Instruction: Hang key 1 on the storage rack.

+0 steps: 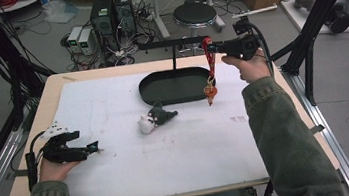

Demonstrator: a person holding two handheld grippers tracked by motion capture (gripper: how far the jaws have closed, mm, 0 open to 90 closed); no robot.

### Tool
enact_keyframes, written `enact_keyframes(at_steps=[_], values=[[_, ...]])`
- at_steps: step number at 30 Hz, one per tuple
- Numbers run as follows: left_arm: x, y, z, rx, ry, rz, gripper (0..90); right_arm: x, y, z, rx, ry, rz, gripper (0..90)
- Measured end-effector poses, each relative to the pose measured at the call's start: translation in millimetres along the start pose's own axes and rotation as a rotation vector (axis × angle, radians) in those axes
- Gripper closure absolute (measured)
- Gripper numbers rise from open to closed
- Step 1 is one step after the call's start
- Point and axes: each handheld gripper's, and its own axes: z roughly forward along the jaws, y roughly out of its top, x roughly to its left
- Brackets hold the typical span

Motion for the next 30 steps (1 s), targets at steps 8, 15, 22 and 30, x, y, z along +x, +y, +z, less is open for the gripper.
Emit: enact_keyframes(at_steps=[8,15,22,30], values=[[-0.4,0.5,1.0,-0.006,0.0,0.001,6.8,0.7,8.1,18.8,-0.012,0.01,0.008,74.3],[2.6,0.7,1.5,-0.023,-0.001,-0.011,6.7,-4.8,9.6,34.9,-0.018,0.008,0.021,74.2],[2.8,0.9,3.3,-0.024,-0.008,-0.01,6.7,-10.7,18.2,61.8,0.001,-0.007,0.03,74.2],[3.9,0.9,1.2,-0.038,-0.01,-0.026,6.5,-12.1,42.4,83.6,-0.022,-0.008,0.017,74.0]])
